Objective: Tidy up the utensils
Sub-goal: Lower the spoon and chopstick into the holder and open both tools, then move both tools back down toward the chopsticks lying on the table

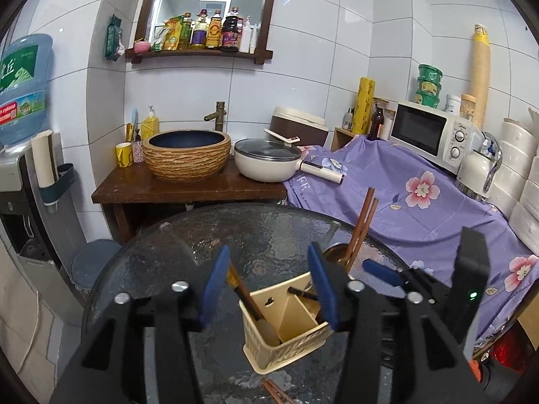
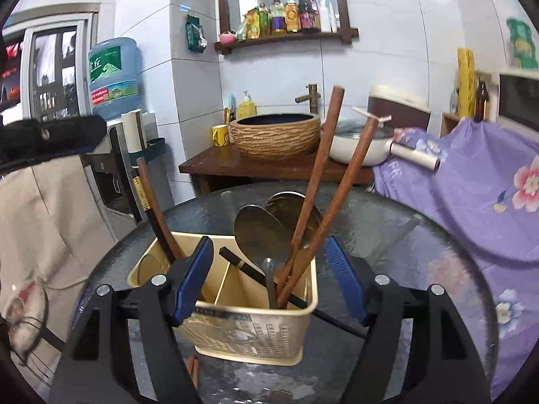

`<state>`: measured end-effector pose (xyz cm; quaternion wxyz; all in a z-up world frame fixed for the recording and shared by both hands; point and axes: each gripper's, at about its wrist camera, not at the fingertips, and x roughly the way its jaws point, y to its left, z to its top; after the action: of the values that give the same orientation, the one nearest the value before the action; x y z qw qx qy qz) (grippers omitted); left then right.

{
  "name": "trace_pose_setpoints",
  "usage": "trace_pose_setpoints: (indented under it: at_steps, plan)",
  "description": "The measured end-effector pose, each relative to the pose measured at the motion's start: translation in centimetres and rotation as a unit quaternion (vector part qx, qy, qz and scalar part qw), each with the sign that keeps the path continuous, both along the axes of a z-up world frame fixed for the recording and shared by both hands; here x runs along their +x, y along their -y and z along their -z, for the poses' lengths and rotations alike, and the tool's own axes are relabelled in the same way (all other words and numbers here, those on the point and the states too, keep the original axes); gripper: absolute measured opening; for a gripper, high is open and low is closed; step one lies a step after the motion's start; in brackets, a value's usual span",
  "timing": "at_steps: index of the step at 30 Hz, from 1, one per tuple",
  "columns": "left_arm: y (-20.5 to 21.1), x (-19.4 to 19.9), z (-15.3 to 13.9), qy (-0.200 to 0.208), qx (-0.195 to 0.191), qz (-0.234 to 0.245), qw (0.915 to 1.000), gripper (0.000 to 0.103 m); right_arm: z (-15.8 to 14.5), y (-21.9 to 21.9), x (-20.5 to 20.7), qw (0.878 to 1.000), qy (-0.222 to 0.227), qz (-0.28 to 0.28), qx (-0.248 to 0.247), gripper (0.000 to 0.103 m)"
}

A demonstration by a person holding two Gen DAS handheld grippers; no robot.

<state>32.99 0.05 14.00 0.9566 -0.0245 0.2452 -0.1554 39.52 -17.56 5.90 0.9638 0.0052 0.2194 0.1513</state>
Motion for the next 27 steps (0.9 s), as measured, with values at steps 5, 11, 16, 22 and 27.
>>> trace_pose_setpoints:
  at_steps: [5, 11, 16, 22, 27]
  plan:
    - [-1.0, -0.6, 2.3, -0.018, -0.005, -0.009, 0.9998, 0.057, -0.1, 0.5, -2.0, 1.0, 0.009, -0.012, -0.004, 0.07]
    - [-1.8, -2.3, 5.1, -0.028, -0.004, -0.015, 0.9995, 0.073, 0.7, 2.0, -3.4, 1.0, 0.003, -0.016, -0.025, 0.07]
    - [-2.4, -3.1, 8.0, -0.05, -0.002, -0.018, 0.9986, 0.074, 3.3, 3.1, -3.6, 0.996, -0.025, -0.021, -0.082, 0.069]
    - [-2.8, -3.2, 10.5, -0.081, -0.007, -0.018, 0.9965, 0.074, 8.6, 2.6, -2.7, 0.964, -0.029, -0.035, -0.26, 0.052]
    - [-3.3, -3.5, 11.6, -0.093, -0.012, -0.023, 0.9953, 0.074, 11.7, 2.0, -0.8, 0.934, -0.028, -0.054, -0.353, 0.039]
